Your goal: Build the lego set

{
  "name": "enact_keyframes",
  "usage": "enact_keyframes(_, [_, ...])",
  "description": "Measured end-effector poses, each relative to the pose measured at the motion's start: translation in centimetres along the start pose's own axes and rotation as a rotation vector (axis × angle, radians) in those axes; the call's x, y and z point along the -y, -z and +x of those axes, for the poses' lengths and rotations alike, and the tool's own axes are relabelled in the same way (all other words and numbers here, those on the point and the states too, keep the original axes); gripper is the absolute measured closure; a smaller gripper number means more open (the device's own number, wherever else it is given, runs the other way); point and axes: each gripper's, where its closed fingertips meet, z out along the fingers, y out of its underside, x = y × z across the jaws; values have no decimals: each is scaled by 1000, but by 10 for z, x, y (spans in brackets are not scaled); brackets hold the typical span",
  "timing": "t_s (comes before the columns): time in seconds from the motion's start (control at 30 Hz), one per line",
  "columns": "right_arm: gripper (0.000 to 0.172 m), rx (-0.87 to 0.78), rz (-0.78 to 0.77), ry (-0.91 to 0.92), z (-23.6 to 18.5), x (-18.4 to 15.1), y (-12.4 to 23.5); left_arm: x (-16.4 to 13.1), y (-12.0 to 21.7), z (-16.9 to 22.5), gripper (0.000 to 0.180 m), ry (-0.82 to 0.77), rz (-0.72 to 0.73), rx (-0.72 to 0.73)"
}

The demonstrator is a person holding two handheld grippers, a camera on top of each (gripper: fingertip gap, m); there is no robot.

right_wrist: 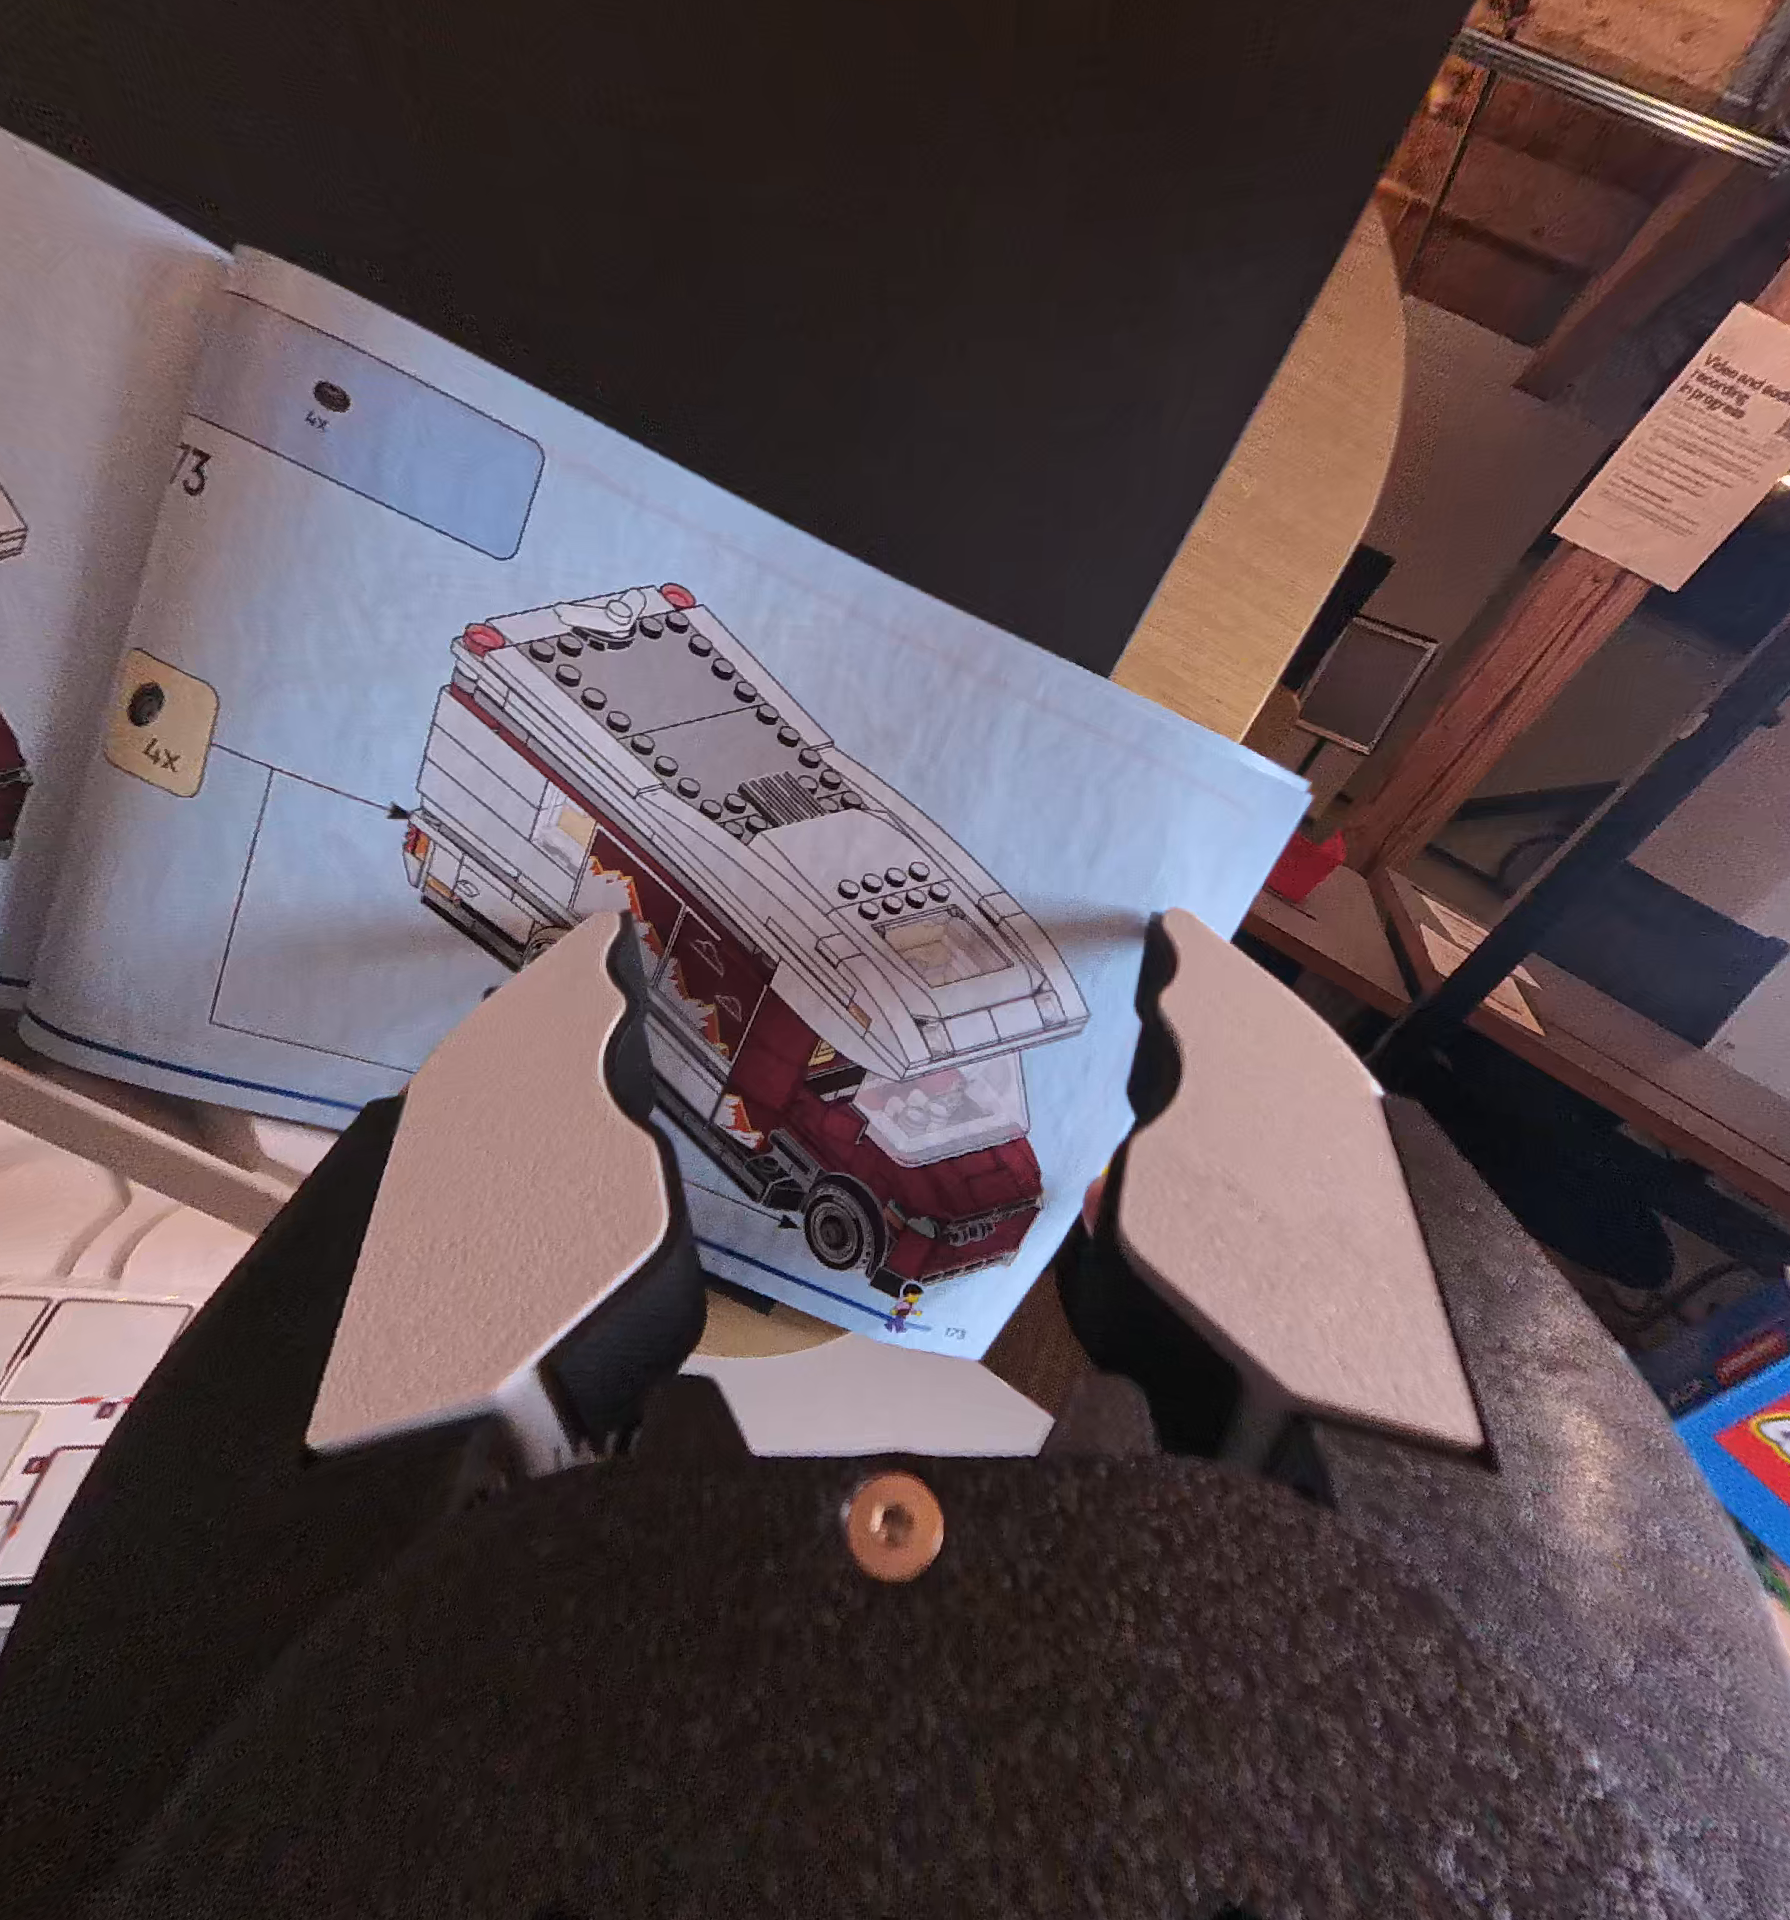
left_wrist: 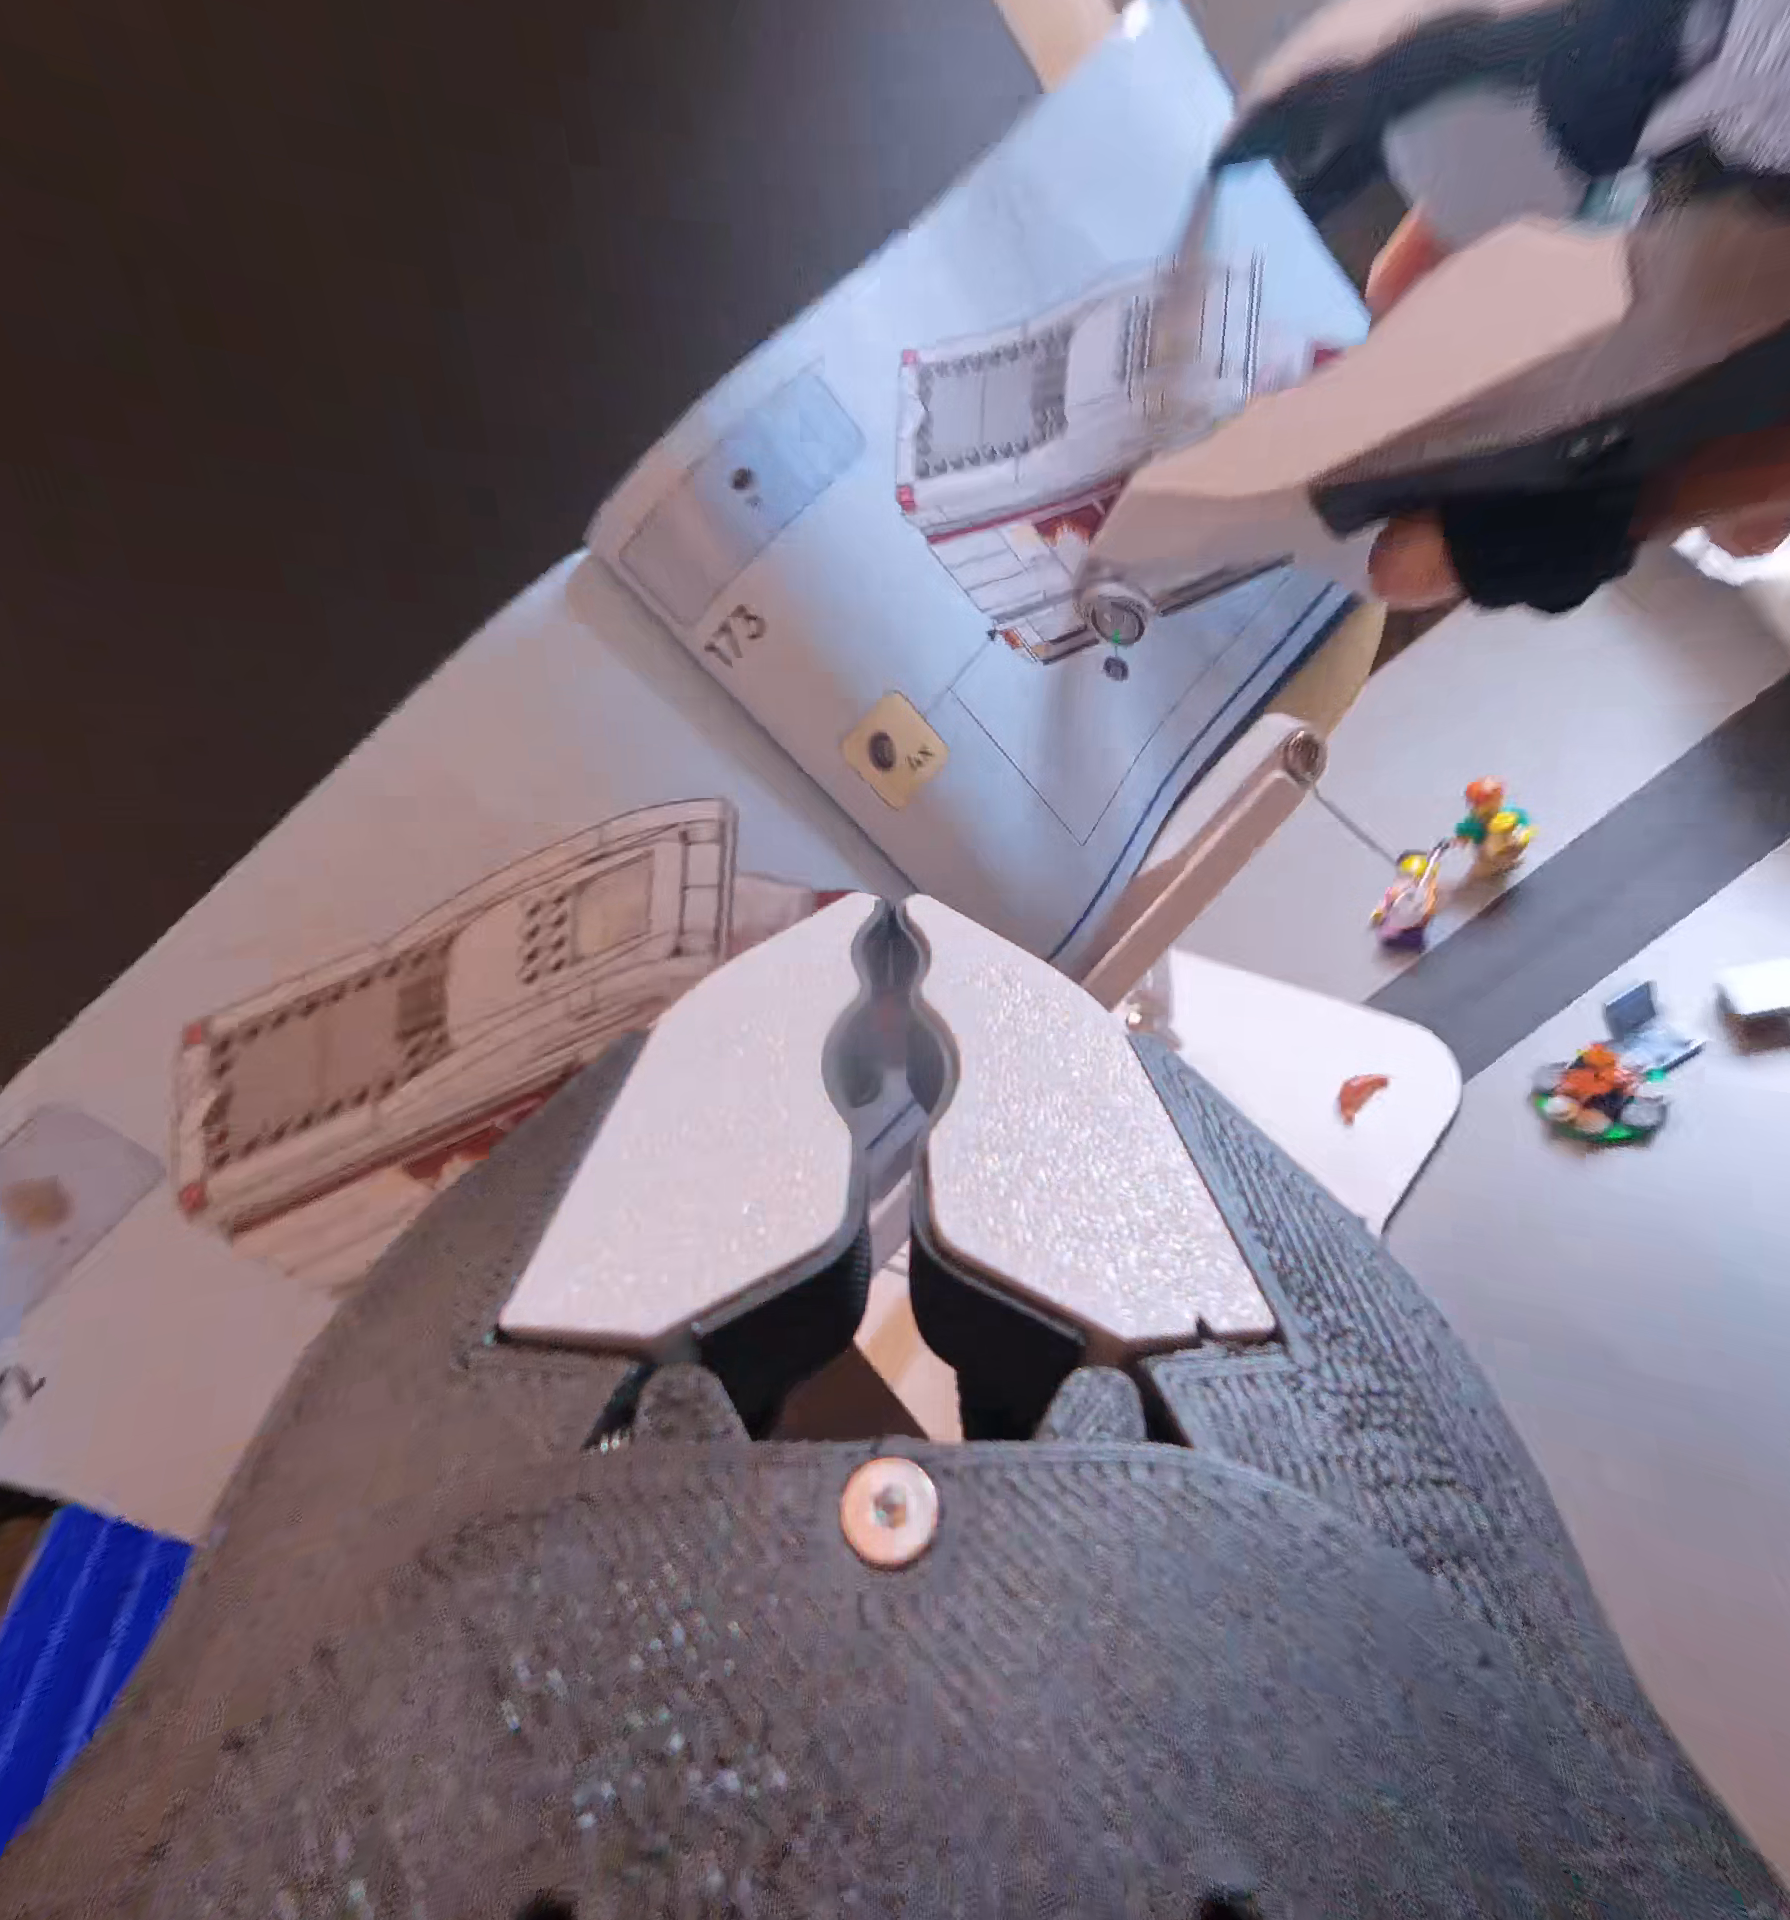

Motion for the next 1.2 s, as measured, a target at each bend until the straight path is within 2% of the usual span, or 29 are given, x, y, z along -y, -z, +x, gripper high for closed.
enact_keyframes(0.1, [79, 10, -9, -8, 6, 2, -3, -11, -25, 9, 180, -60, -102, -2])
enact_keyframes(0.27, [83, 33, -23, -45, 8, 3, -7, -11, -29, 11, 180, -103, -112, 18])
enact_keyframes(0.33, [97, -7, 4, -22, 8, 7, -2, -11, -29, 11, 180, -96, -110, 8])
enact_keyframes(0.37, [114, -16, 17, -6, 7, 8, 2, -11, -29, 11, 180, -94, -110, 4])
enact_keyframes(0.47, [147, 26, 48, 28, -10, 6, 11, -11, -29, 12, 180, -90, -108, -2])
enact_keyframes(0.53, [153, 27, 67, 70, -14, 4, 17, -11, -29, 12, 180, -91, -107, -6])
enact_keyframes(0.57, [149, 8, 74, 81, -11, 3, 18, -11, -29, 12, 180, -89, -105, -9])
enact_keyframes(0.63, [114, -18, 106, 54, 2, 8, 16, -11, -29, 12, 180, -88, -104, -15])
enact_keyframes(0.7, [84, 44, 96, -29, 10, 12, 6, -12, -29, 11, 180, -89, -106, -16])
enact_keyframes(0.77, [78, 100, 62, -72, 12, 12, -4, -12, -29, 11, 180, -91, -111, -14])
enact_keyframes(0.9, [86, 118, 13, -64, 6, 6, -10, -12, -30, 11, 180, -116, -119, -4])
enact_keyframes(1.03, [109, 35, 77, -45, 12, 6, 5, -12, -29, 12, 180, -111, -114, -6])
enact_keyframes(1.13, [124, 35, 126, 2, 6, 9, 17, -12, -30, 11, 180, -116, -113, -8])
enact_keyframes(1.2, [128, 30, 148, 35, 3, 13, 24, -12, -30, 11, 180, -116, -112, -9])
